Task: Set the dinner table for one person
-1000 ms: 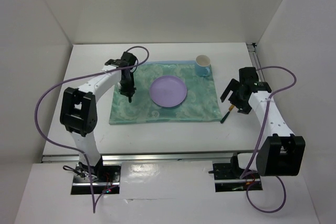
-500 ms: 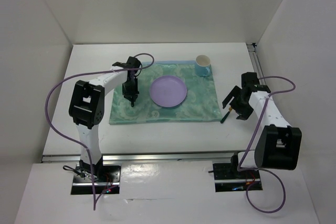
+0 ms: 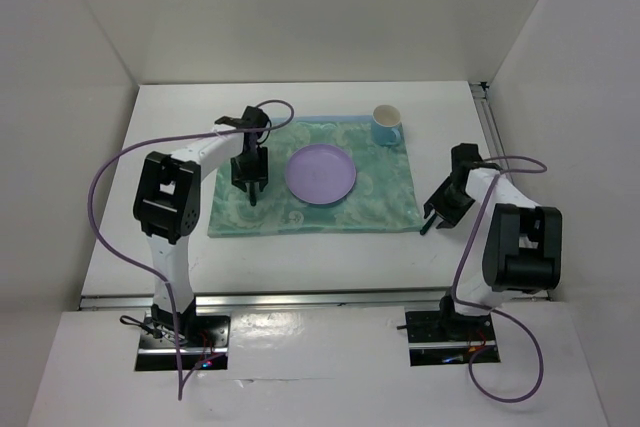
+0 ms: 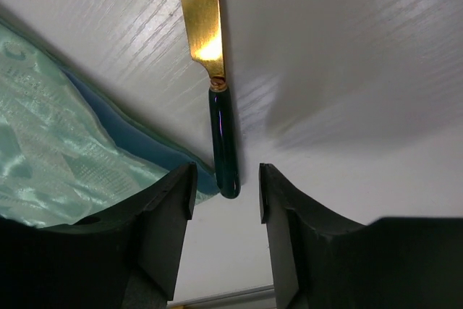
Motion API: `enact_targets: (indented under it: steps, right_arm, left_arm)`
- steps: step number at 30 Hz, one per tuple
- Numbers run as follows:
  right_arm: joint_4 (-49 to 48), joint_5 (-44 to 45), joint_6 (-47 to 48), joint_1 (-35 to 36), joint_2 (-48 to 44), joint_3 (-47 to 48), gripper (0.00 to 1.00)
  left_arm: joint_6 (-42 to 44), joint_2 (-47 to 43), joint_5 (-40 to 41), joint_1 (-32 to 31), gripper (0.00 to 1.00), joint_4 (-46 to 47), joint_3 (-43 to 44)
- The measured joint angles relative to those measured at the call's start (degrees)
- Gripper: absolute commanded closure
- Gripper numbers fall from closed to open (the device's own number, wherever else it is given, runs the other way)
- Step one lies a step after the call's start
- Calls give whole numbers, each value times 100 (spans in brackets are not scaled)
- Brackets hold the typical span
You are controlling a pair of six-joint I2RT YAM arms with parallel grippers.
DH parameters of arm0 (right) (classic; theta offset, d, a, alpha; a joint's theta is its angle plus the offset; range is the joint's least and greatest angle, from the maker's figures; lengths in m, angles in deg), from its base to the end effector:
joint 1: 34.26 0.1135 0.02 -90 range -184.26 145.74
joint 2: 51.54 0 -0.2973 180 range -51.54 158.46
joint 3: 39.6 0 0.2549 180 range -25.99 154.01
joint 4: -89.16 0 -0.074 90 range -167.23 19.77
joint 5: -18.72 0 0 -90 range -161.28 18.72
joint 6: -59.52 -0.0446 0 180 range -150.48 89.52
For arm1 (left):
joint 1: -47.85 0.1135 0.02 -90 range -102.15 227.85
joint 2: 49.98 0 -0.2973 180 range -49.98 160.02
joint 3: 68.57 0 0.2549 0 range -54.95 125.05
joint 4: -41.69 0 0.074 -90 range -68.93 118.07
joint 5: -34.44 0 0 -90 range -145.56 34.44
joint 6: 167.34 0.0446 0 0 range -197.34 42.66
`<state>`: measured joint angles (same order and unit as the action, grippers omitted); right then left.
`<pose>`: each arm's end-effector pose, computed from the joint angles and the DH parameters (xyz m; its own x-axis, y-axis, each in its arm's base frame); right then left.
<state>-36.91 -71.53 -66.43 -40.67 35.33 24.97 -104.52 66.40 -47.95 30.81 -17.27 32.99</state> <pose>0.2662 -0.0297 0.1984 -0.7164 0.6713 -0.1902 0.6562 0.7409 0.1432 0.4143 -0.1208 0.2011 -0.9332 -0.1875 -0.3066 -0.1924 0.9812 -0.0145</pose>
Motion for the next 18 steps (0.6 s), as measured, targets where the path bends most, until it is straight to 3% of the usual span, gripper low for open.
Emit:
enact_targets:
  steps: [5,9,12,13,14,18]
  right_arm:
    - [-225,22,-22,0,181,-66,51]
    - [-426,50,-15,0,334,-190,60]
    - [-503,46,52,0,361,-188,75]
    - [-529,46,72,0,361,-188,91]
    - [-529,48,109,0,361,-186,100]
    - [-498,295,157,4,326,-118,100]
  left_arm:
    - [-4,-2,0,-7,39,-57,195]
    - [-2,-17,37,-42,37,-247,354]
    - [-11,-144,251,-116,37,-455,468]
    - [-11,-234,306,-144,39,-509,481]
    - [-11,-354,348,-162,39,-564,485]
    - [-44,-1097,420,-223,41,-802,553]
